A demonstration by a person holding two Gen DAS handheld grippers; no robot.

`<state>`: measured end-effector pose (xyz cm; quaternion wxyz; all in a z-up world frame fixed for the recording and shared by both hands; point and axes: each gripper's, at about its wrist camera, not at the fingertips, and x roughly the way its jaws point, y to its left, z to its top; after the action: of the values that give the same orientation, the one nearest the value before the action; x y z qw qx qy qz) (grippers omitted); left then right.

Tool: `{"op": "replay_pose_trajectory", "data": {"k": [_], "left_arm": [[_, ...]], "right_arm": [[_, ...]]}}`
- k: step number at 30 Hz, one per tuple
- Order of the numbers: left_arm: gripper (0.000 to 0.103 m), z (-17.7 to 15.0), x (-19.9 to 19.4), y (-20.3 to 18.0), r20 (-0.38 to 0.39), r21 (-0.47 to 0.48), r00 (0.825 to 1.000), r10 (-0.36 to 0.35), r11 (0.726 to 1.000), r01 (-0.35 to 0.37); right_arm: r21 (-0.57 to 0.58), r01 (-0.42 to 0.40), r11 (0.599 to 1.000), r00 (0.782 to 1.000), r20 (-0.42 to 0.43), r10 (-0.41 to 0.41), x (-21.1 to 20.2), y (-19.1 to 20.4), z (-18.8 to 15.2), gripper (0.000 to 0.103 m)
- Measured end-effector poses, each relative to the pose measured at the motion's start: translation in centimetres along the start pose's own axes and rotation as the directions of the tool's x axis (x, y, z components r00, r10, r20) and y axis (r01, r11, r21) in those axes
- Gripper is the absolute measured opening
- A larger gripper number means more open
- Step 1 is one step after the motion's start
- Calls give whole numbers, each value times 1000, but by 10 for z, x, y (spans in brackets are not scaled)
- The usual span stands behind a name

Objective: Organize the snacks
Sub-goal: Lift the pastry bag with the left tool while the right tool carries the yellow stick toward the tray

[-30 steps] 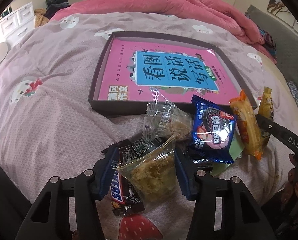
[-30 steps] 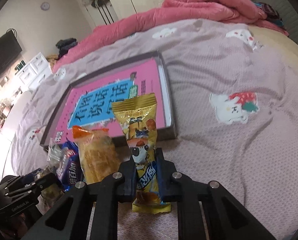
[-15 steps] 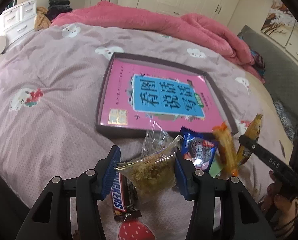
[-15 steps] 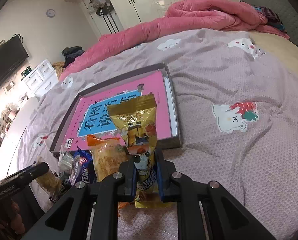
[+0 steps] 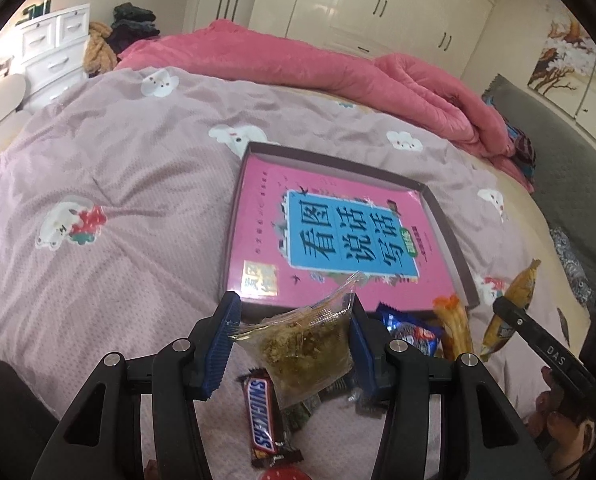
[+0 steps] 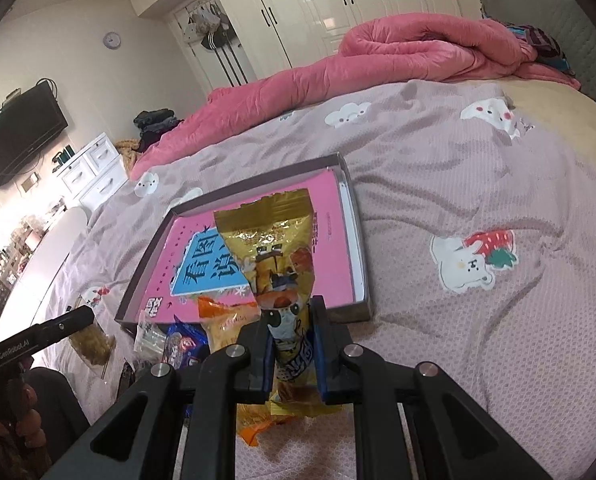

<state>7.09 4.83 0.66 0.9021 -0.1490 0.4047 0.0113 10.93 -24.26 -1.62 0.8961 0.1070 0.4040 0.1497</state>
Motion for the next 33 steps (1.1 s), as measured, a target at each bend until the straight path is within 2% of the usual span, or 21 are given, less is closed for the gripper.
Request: {"op": "replay_pose_trajectory", "data": {"k": [15, 24, 33], "left_arm": [[54, 29, 15, 9, 29, -31, 1000, 3, 1000, -2], [54, 38, 37, 2, 8, -9, 1000, 3, 1000, -3], [54, 44, 60, -7, -6, 23, 1000, -26, 999, 26]], "right_arm": [[-54, -28, 998, 996, 79, 32, 7, 15, 28, 16], [-41, -41, 998, 997, 61, 44, 22, 12, 36, 16], [-23, -40, 999, 998, 40, 41, 36, 7, 38, 16]]}}
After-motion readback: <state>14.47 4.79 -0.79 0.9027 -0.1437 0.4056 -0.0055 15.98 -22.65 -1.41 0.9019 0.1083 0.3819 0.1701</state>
